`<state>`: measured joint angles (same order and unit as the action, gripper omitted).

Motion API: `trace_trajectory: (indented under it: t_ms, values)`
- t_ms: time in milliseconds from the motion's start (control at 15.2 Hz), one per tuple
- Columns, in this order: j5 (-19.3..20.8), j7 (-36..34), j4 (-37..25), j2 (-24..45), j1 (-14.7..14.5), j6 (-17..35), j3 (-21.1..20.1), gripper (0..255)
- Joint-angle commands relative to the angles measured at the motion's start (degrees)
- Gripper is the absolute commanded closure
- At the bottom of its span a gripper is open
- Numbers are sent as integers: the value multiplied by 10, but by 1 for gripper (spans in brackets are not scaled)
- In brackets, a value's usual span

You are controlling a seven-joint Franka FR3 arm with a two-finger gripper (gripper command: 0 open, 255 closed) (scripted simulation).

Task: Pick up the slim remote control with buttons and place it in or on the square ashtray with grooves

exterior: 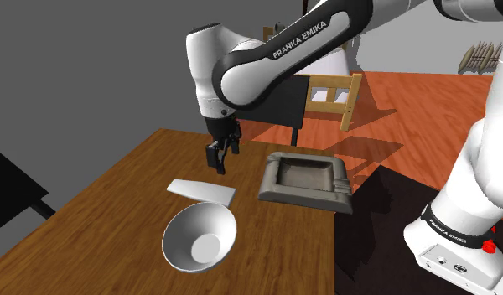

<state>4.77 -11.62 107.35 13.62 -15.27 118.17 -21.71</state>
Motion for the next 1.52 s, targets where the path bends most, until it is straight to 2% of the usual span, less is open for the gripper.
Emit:
trace_trajectory:
  t_ms: [0, 396, 924, 1452]
  values:
    - [21, -14, -40, 42, -16, 2, -2, 0]
    - [77, -43, -189, 172, -76, -18, 2, 0]
    - [89, -50, -172, 200, -80, 26, 9, 0]
    - [89, -50, -172, 200, -80, 26, 9, 0]
